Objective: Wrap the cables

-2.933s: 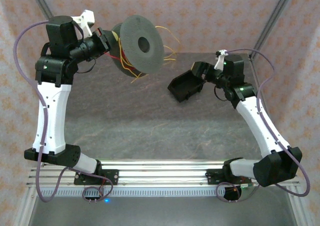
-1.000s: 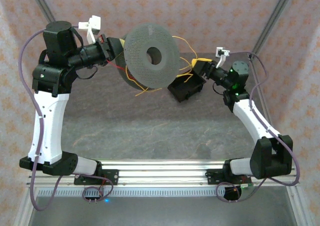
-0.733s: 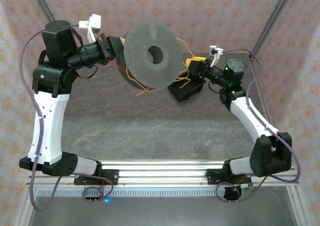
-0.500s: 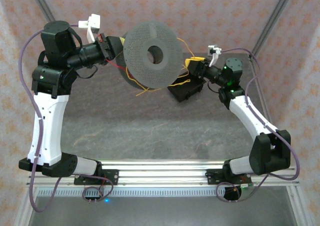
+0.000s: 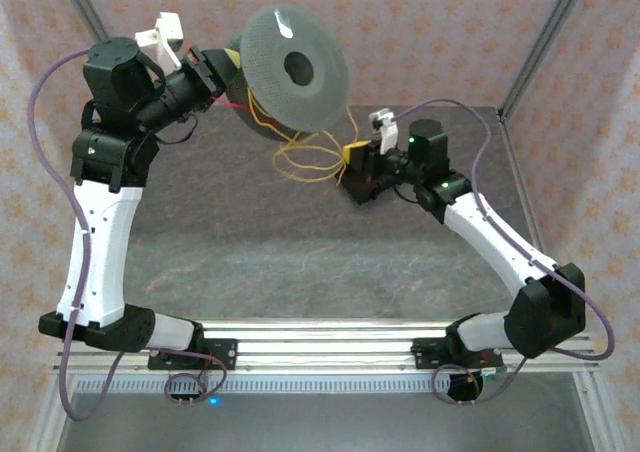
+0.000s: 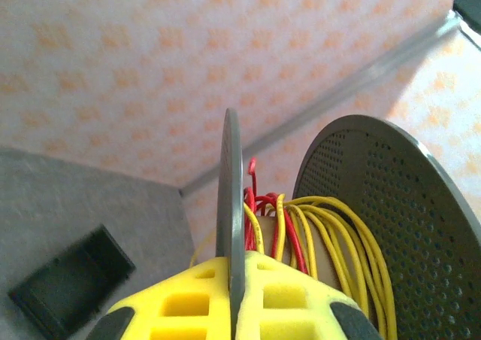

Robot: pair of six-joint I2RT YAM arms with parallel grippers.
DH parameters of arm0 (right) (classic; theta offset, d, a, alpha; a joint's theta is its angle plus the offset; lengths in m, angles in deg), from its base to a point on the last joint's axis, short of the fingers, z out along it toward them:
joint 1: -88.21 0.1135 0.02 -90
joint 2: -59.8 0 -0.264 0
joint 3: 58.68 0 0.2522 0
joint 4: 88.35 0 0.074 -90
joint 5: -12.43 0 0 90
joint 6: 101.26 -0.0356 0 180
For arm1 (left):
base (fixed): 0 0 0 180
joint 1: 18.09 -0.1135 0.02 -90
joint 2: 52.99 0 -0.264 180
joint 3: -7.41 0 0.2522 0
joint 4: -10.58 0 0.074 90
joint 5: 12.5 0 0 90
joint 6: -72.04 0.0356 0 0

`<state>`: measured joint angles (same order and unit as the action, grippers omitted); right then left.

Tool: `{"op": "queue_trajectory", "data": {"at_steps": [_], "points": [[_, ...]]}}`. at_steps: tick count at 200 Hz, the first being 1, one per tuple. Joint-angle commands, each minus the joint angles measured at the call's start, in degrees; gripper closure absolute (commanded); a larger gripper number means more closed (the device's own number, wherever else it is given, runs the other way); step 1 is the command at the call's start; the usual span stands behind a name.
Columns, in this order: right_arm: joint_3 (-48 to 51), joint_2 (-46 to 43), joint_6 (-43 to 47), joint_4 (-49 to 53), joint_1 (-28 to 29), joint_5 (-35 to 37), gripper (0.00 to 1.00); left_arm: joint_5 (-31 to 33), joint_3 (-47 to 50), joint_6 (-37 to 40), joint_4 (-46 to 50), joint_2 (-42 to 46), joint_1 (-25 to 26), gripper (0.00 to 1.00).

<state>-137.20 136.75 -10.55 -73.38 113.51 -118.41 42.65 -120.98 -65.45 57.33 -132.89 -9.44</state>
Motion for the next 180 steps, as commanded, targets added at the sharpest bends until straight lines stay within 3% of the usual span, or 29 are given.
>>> {"op": "queue_trajectory", "data": {"at_steps": [1,60,110,149,180], "points": [[-0.41,-3.57,9.05,9.65,4.58,9.13,1.00,12.28,-0.94,-0.80,-14.28,-1.29,0.13,1.00],[-9.65,-4.60,20.50,24.12,21.01,22.24,1.00,26.00,-1.15,12.56,-8.38,-8.39,0.36,1.00],[-21.82,1.35,26.86,35.00,32.27,24.40,1.00,33.30,2.48,22.78,-5.01,-11.80,2.47,1.00],[-27.56,4.59,29.74,38.69,33.99,27.86,1.00,35.38,4.41,28.03,-2.98,-12.98,4.85,1.00],[-29.62,3.97,29.86,38.89,31.95,29.19,1.00,31.97,4.42,33.80,1.26,-14.23,5.59,1.00]]}}
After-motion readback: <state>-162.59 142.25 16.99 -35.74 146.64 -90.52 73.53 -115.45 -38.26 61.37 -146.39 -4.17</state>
